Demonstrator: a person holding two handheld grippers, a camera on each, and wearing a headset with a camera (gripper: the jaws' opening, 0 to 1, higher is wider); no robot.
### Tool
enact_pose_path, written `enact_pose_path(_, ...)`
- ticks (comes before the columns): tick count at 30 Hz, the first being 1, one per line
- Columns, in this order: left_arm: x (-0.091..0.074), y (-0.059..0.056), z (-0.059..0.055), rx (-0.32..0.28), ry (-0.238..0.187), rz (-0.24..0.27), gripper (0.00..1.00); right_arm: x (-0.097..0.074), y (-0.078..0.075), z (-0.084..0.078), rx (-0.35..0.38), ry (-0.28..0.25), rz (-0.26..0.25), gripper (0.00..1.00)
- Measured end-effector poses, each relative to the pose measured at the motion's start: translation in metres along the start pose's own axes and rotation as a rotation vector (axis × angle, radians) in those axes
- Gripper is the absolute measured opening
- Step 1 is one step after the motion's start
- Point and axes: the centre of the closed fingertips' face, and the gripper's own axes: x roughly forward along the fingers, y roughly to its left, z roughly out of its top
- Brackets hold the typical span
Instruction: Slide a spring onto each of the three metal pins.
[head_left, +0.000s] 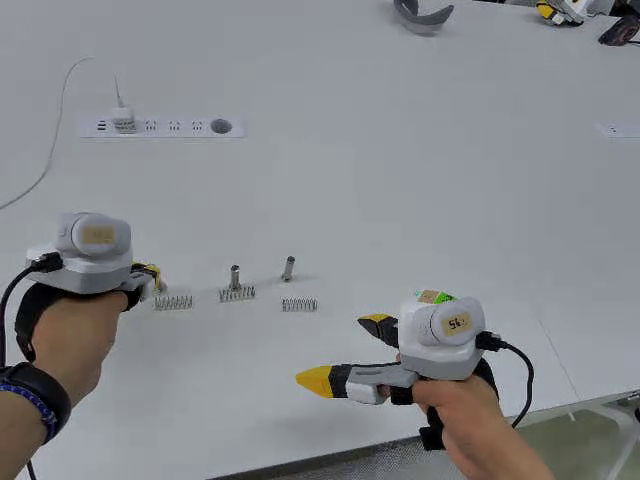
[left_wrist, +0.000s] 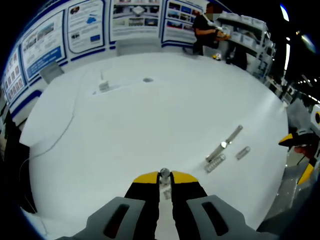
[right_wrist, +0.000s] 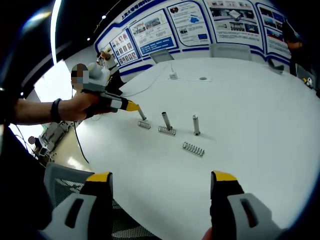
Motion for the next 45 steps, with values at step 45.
enact_pose_path(45, 0.010, -0.016, -0.008, 0.080, 0.027, -0.022, 0.08, 0.002, 0.001, 0.001, 0.003, 0.002, 0.006, 0.81)
